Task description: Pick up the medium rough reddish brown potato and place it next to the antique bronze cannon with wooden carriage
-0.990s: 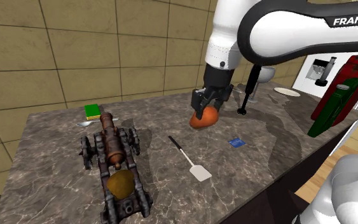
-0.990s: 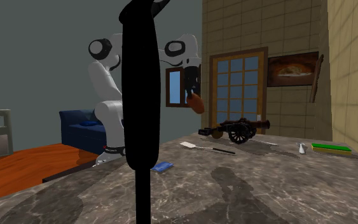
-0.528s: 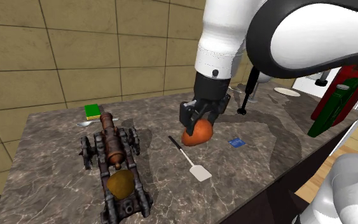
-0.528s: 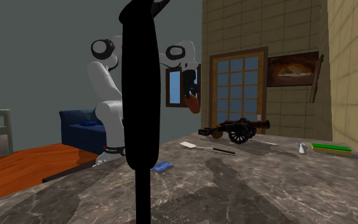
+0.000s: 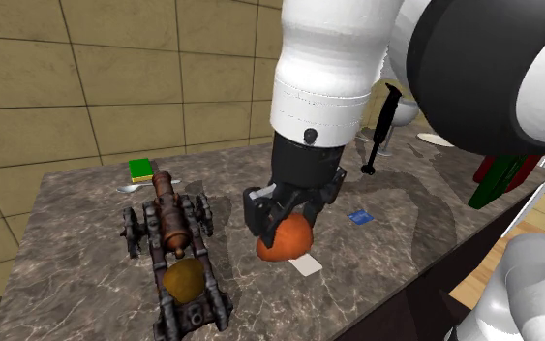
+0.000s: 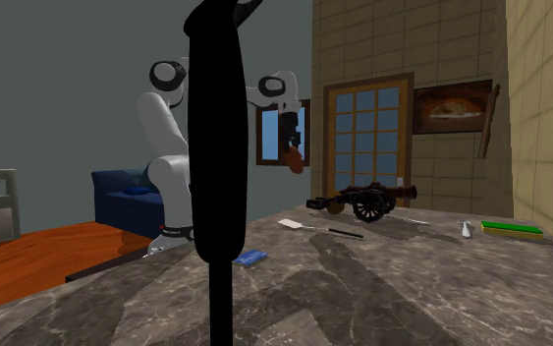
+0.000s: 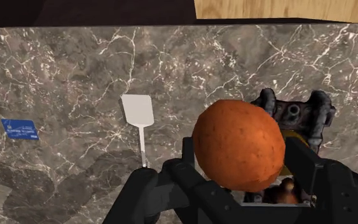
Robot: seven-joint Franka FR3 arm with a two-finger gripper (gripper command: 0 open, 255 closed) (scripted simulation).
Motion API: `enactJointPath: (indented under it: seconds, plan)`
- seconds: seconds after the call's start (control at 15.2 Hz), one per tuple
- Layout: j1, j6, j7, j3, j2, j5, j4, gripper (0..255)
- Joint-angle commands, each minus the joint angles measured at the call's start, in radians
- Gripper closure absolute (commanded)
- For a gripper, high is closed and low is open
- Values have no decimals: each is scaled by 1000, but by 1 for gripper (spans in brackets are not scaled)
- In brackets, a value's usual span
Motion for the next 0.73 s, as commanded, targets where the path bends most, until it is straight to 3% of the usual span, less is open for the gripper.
enactJointPath:
  seconds: [0.0, 0.66]
  plan:
    - [5, 9, 24, 19, 6, 4, -4, 255]
    - [11, 143, 39, 43, 14, 11, -130, 255]
